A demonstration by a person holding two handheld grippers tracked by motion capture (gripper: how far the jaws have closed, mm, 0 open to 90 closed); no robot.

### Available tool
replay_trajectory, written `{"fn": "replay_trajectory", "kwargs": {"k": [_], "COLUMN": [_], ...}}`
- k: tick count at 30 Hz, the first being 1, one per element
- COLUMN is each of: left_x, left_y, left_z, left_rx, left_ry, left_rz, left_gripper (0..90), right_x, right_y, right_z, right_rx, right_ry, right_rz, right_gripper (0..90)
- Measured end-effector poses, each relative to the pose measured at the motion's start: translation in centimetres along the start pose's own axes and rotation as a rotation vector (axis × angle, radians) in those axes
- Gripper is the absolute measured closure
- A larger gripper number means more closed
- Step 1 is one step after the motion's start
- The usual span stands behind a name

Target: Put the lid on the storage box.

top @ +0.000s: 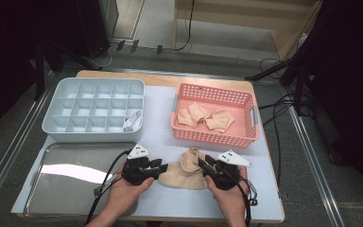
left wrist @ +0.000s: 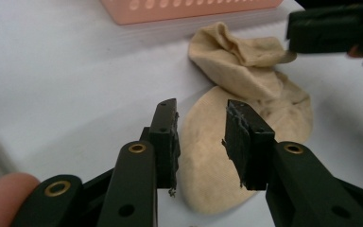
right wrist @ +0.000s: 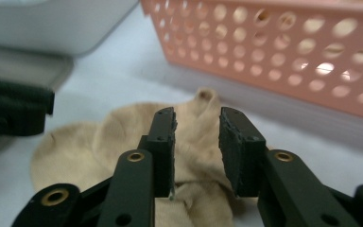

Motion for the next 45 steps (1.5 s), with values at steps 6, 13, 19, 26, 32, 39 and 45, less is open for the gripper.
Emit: {"fn": "replay_trajectory", "kwargs": {"k": [6,13,19,26,32,39,45], "left_x": [1.1,1.8,1.5,1.3,2.0,2.8,1.7], "left_y": [0.8,2.2,4.3,4.6,3.5,1.1,-0.9], "left_z": [-1.5,-2.6,-2.6,-2.2,-1.6,-0.5,-0.1], "left_rx": [-0.026,-0.041,-0.006,-0.004,0.005,-0.013,-0.066], "left_ry": [0.007,-0.002,0.001,0.011,0.019,0.005,-0.019], "left_rz": [-0.008,0.022,0.089,0.104,0.059,0.002,0.007], "left_gripper": [60.6,52.2,62.8,86.5,88.2,88.6,88.5], "right_x": [-1.5,-2.0,-2.2,-1.0,0.6,2.0,2.0], "right_y": [0.6,1.0,1.2,0.3,-1.2,-3.1,-4.8], "right_z": [-0.6,-0.7,-0.5,-1.0,-1.4,-2.3,-1.7], "right_rx": [-0.03,-0.058,-0.058,-0.05,-0.061,-0.084,-0.064], "right_ry": [-0.023,-0.07,-0.088,-0.034,0.012,0.081,0.125], "right_rz": [0.026,0.036,0.056,-0.01,-0.105,-0.184,-0.183], "right_gripper": [56.3,63.7,84.4,88.7,88.9,88.9,88.8]}}
Point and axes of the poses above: each handheld gripper's, and its own axes: y roughly forward along the jaws, x roughly out of its top, z roughly to its left, the point moved 9 cm from there along y, roughly forward along the jaws, and after that the axes turned 7 degrees about y, right-handed, at the moved point
